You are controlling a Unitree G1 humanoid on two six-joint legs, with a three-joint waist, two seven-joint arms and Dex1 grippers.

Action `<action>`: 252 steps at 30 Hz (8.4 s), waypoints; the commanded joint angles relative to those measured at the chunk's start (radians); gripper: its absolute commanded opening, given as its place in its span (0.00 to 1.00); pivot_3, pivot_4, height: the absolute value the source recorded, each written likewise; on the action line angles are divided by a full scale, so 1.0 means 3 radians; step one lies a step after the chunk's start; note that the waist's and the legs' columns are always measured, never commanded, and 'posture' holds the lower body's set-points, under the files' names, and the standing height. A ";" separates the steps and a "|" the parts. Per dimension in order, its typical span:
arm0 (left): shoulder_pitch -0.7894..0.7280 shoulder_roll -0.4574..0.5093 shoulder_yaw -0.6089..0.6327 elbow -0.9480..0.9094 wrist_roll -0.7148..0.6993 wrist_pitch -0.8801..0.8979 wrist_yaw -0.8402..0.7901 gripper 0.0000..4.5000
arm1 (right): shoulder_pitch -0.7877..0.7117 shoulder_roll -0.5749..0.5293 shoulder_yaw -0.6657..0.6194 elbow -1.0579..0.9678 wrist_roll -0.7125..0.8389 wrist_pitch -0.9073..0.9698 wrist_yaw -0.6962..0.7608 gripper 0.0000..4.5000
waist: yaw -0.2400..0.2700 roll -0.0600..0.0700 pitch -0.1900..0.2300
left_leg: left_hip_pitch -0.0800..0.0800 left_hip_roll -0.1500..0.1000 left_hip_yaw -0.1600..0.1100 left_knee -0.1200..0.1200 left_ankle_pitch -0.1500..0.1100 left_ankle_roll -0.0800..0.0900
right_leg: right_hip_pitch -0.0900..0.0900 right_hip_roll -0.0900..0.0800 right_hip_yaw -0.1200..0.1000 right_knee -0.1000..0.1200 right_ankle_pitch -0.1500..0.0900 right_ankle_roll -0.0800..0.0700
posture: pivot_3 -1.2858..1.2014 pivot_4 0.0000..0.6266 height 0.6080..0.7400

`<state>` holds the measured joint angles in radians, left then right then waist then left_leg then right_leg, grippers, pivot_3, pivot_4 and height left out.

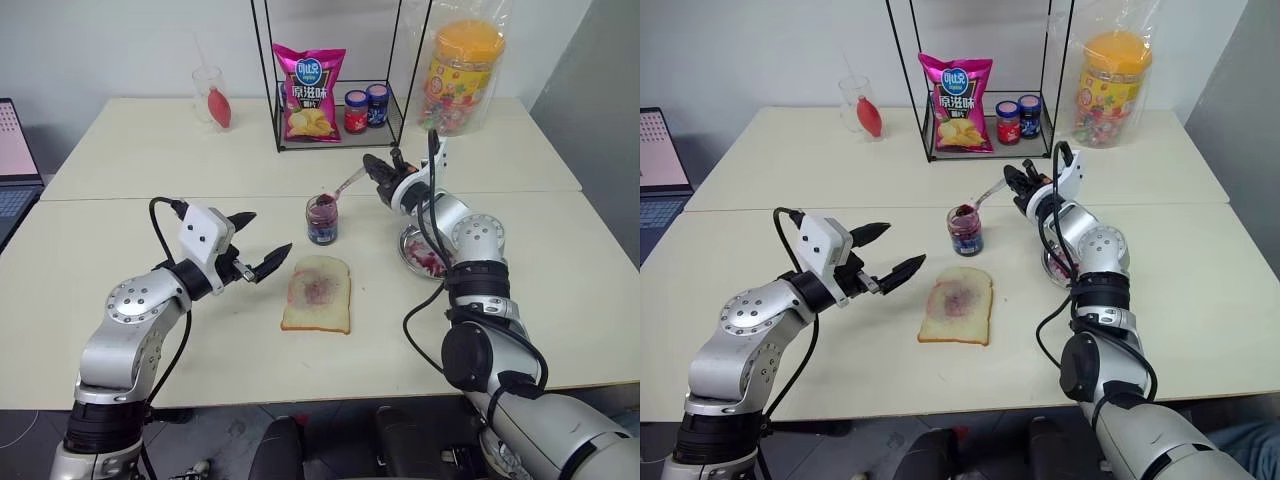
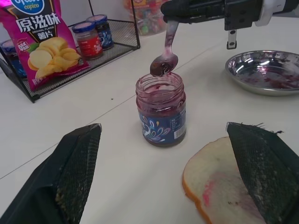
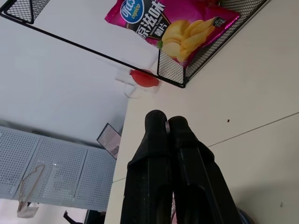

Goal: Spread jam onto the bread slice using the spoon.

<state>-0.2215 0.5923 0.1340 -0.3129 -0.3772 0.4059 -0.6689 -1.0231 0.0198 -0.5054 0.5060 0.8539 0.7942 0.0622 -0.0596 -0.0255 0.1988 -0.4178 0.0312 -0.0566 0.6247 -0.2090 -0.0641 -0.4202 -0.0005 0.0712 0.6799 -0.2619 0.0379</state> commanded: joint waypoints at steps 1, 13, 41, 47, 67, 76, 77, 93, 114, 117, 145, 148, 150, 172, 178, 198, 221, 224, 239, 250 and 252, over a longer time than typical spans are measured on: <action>0.0102 0.0123 0.0145 -0.0184 -0.0047 -0.0073 -0.0087 1.00 | 0.0024 -0.0057 0.0160 -0.0572 0.0151 0.0170 0.0129 0.01 | 0.0000 0.0000 0.0000 | 0.0000 0.0000 0.0000 0.0000 0.0000 0.0000 | 0.0000 0.0000 0.0000 0.0000 0.0000 0.0000 | 0.52 0.24 1.00; 0.1198 0.0364 0.0466 -0.0719 -0.0090 -0.0148 -0.0378 1.00 | 0.0824 -0.0124 0.0972 -0.2174 0.0230 0.0625 0.0268 0.01 | -0.0015 -0.0002 -0.0001 | 0.0002 0.0002 0.0000 -0.0001 0.0000 0.0000 | -0.0001 -0.0001 0.0002 -0.0001 -0.0007 0.0008 | 0.52 0.24 1.00; 0.1340 0.0322 0.0114 -0.0873 0.0032 -0.0184 -0.0252 1.00 | 0.1480 -0.0282 0.2121 -0.1992 -0.1177 -0.0407 0.0952 0.01 | -0.0010 -0.0009 -0.0006 | 0.0004 0.0003 0.0002 0.0004 0.0000 0.0000 | 0.0000 0.0000 0.0002 -0.0001 -0.0008 0.0013 | 0.52 0.24 1.00; 0.1264 0.0290 0.0166 -0.0814 0.0032 -0.0157 -0.0176 1.00 | 0.1427 -0.0542 0.2240 -0.2162 -0.1547 -0.0760 0.1091 0.01 | 0.0002 -0.0009 -0.0006 | 0.0004 0.0002 0.0003 0.0007 0.0001 0.0000 | 0.0001 -0.0001 0.0003 -0.0001 -0.0007 0.0015 | 0.52 0.24 1.00; 0.1509 0.0262 0.0437 -0.0621 -0.0013 -0.0304 -0.0175 1.00 | 0.1567 0.0312 0.1456 -0.2136 -0.0458 0.0243 0.0458 0.01 | -0.0015 -0.0009 -0.0006 | 0.0005 0.0005 0.0001 0.0008 0.0001 0.0000 | 0.0001 0.0002 0.0002 0.0001 -0.0007 0.0013 | 0.52 0.24 1.00; 0.1473 0.0283 0.0407 -0.0581 0.0021 -0.0353 -0.0221 1.00 | 0.1718 0.0427 0.1538 -0.1765 -0.0731 -0.0101 0.0422 0.01 | -0.0018 -0.0011 -0.0007 | 0.0004 0.0004 0.0002 0.0005 0.0001 0.0000 | -0.0001 0.0001 0.0003 0.0000 -0.0006 0.0014 | 0.52 0.24 1.00; 0.1472 0.0282 0.0405 -0.0578 0.0022 -0.0356 -0.0223 1.00 | 0.1730 0.0446 0.1539 -0.1772 -0.0721 -0.0096 0.0415 0.01 | -0.0018 -0.0011 -0.0007 | 0.0004 0.0004 0.0002 0.0005 0.0001 0.0000 | 0.0000 0.0001 0.0002 0.0000 -0.0007 0.0014 | 0.52 0.24 1.00; 0.1418 0.0296 0.0272 -0.0616 0.0050 -0.0420 -0.0293 1.00 | 0.1736 0.0109 0.1327 -0.1820 -0.0697 0.0091 0.0381 0.01 | -0.0004 -0.0011 -0.0008 | 0.0004 0.0003 0.0002 0.0007 0.0001 0.0000 | 0.0002 0.0000 0.0003 0.0000 -0.0006 0.0015 | 0.52 0.24 1.00; 0.1503 0.0297 0.0259 -0.0609 0.0100 -0.0516 -0.0364 1.00 | 0.1596 0.0454 0.1100 -0.2009 0.0029 0.0657 -0.0078 0.01 | -0.0023 -0.0011 -0.0007 | 0.0004 0.0005 0.0002 0.0006 0.0000 0.0000 | 0.0000 0.0002 0.0003 0.0000 -0.0006 0.0015 | 0.52 0.24 1.00; 0.1505 0.0295 0.0257 -0.0604 0.0105 -0.0526 -0.0369 1.00 | 0.1614 0.0434 0.1175 -0.1921 -0.0049 0.0567 -0.0034 0.01 | -0.0015 -0.0011 -0.0007 | 0.0003 0.0004 0.0002 0.0007 0.0001 0.0000 | 0.0001 0.0001 0.0003 -0.0001 -0.0006 0.0015 | 0.52 0.24 1.00; 0.1486 0.0287 0.0185 -0.0631 0.0134 -0.0547 -0.0364 1.00 | 0.1528 -0.0071 0.0773 -0.2184 0.0372 0.0882 -0.0133 0.01 | -0.0001 -0.0011 -0.0007 | 0.0004 0.0004 0.0002 0.0008 0.0001 0.0000 | 0.0001 0.0002 0.0004 0.0000 -0.0006 0.0016 | 0.52 0.24 1.00; 0.1479 0.0282 0.0174 -0.0631 0.0138 -0.0546 -0.0359 1.00 | 0.1564 0.0067 0.0850 -0.2288 0.0487 0.0977 -0.0222 0.01 | -0.0015 -0.0011 -0.0007 | 0.0004 0.0005 0.0002 0.0005 0.0000 0.0000 | 0.0000 0.0003 0.0004 0.0000 -0.0006 0.0015 | 0.52 0.24 1.00; 0.1459 0.0280 0.0157 -0.0624 0.0146 -0.0546 -0.0356 1.00 | 0.1644 0.0163 0.0978 -0.2269 0.0398 0.0941 -0.0215 0.01 | -0.0022 -0.0011 -0.0007 | 0.0004 0.0006 0.0002 0.0005 0.0000 0.0000 | 0.0000 0.0003 0.0003 0.0000 -0.0006 0.0014 | 0.52 0.24 1.00; 0.1439 0.0287 0.0096 -0.0609 0.0176 -0.0590 -0.0378 1.00 | 0.1854 -0.0171 0.1196 -0.1912 -0.0152 0.0556 0.0100 0.01 | -0.0014 -0.0012 -0.0008 | 0.0006 0.0005 0.0003 0.0007 0.0000 0.0000 | 0.0002 0.0002 0.0004 0.0000 -0.0006 0.0015 | 0.52 0.24 1.00; 0.1436 0.0282 0.0095 -0.0540 0.0189 -0.0647 -0.0401 1.00 | 0.1786 -0.0290 0.1070 -0.1863 -0.0144 0.0546 0.0082 0.01 | -0.0006 -0.0012 -0.0008 | 0.0005 0.0003 0.0003 0.0008 0.0001 0.0000 | 0.0002 0.0002 0.0005 0.0000 -0.0006 0.0016 | 0.52 0.24 1.00; 0.1451 0.0266 0.0069 -0.0626 0.0189 -0.0622 -0.0354 1.00 | 0.1880 0.0036 0.1288 -0.2175 0.0078 0.0756 -0.0097 0.01 | -0.0005 -0.0011 -0.0008 | 0.0004 0.0005 0.0003 0.0007 0.0000 0.0000 | 0.0000 0.0003 0.0005 0.0000 -0.0006 0.0016 | 0.52 0.24 1.00; 0.1547 0.0303 0.0359 -0.0723 0.0062 -0.0569 -0.0375 1.00 | 0.1643 -0.0115 0.0733 -0.2536 0.0878 0.1080 -0.0396 0.01 | -0.0002 -0.0011 -0.0008 | 0.0004 0.0005 0.0003 0.0007 0.0000 0.0000 | 0.0001 0.0002 0.0004 0.0000 -0.0006 0.0015 | 0.52 0.24 1.00; 0.1388 0.0555 0.0370 -0.1053 -0.0364 -0.0178 -0.0597 1.00 | 0.1495 -0.0201 0.0639 -0.2574 0.0935 0.0932 -0.0389 0.01 | 0.0001 -0.0012 -0.0007 | 0.0000 0.0005 0.0002 0.0008 0.0000 0.0000 | 0.0000 0.0002 0.0004 -0.0001 -0.0006 0.0015 | 0.52 0.24 1.00; -0.0401 0.0425 -0.0557 -0.1115 -0.0730 0.0703 -0.0270 1.00 | 0.1755 -0.1125 0.0062 -0.2397 0.0560 0.0268 -0.0281 0.01 | 0.0000 -0.0011 -0.0007 | -0.0002 0.0000 0.0002 0.0006 0.0000 0.0002 | 0.0002 0.0002 0.0005 -0.0005 -0.0001 0.0024 | 0.52 0.24 1.00; -0.0515 0.0143 -0.0995 -0.0793 -0.0306 0.0395 -0.0321 1.00 | 0.1968 -0.1254 0.0025 -0.1700 0.0072 -0.0348 0.0133 0.01 | 0.0009 -0.0010 -0.0007 | 0.0002 0.0000 0.0007 0.0013 0.0001 0.0002 | 0.0005 0.0004 0.0011 -0.0004 -0.0001 0.0025 | 0.52 0.24 1.00; -0.0502 0.0107 -0.1012 -0.0751 -0.0252 0.0344 -0.0325 1.00 | 0.1949 -0.1245 0.0012 -0.1510 -0.0037 -0.0482 0.0159 0.01 | 0.0010 -0.0010 -0.0007 | 0.0001 0.0000 0.0008 0.0013 0.0001 0.0002 | 0.0004 0.0004 0.0012 -0.0004 -0.0001 0.0025 | 0.52 0.24 1.00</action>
<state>-0.3699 0.6320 -0.1666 -0.5301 -0.4681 0.5447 -0.7589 -0.4289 -0.3457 -0.4783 0.0364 0.8690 0.7052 0.0892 -0.0565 -0.0286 0.1968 -0.4175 0.0311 -0.0542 0.6285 -0.2087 -0.0634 -0.4190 0.0006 0.0748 0.6787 -0.2622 0.0453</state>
